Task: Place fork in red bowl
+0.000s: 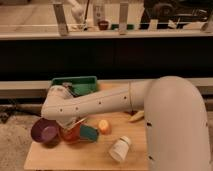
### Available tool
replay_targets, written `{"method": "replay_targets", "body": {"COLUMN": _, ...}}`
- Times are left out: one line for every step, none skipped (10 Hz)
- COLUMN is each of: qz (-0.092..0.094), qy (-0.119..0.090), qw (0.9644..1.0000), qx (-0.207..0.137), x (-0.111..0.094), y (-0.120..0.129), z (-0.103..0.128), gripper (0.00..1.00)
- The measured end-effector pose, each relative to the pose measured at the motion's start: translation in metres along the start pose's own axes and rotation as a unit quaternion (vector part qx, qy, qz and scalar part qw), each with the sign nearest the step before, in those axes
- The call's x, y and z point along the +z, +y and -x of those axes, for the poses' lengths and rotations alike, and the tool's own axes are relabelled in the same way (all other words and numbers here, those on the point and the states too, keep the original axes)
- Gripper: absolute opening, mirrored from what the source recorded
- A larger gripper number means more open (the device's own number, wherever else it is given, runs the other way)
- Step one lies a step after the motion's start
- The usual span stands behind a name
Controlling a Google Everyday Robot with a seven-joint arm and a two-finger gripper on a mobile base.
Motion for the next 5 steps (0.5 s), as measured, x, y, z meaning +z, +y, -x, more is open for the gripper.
{"method": "replay_targets", "body": {"qz": 0.001, "qy": 0.000, "qw": 1.0000, "qx": -0.002, "x": 0.0001, "y": -0.0002, "z": 0.0009, "gripper": 0.49}}
{"method": "replay_targets", "body": {"qz": 0.001, "qy": 0.001, "qw": 1.0000, "qx": -0.002, "x": 0.0009, "y": 0.0001, "z": 0.0010, "gripper": 0.60}}
{"method": "replay_targets", "body": {"qz": 0.002, "qy": 0.001, "qw": 1.0000, "qx": -0.002, "x": 0.0011, "y": 0.0001, "z": 0.0010, "gripper": 0.70}}
{"method": "replay_targets", "body": {"qz": 0.003, "qy": 0.001, "qw": 1.0000, "qx": -0.003, "x": 0.0015, "y": -0.0001, "z": 0.0015, "gripper": 0.76}}
{"method": "replay_targets", "body": {"qz": 0.004, "qy": 0.001, "qw": 1.0000, "qx": -0.003, "x": 0.0017, "y": 0.0000, "z": 0.0016, "gripper": 0.78}}
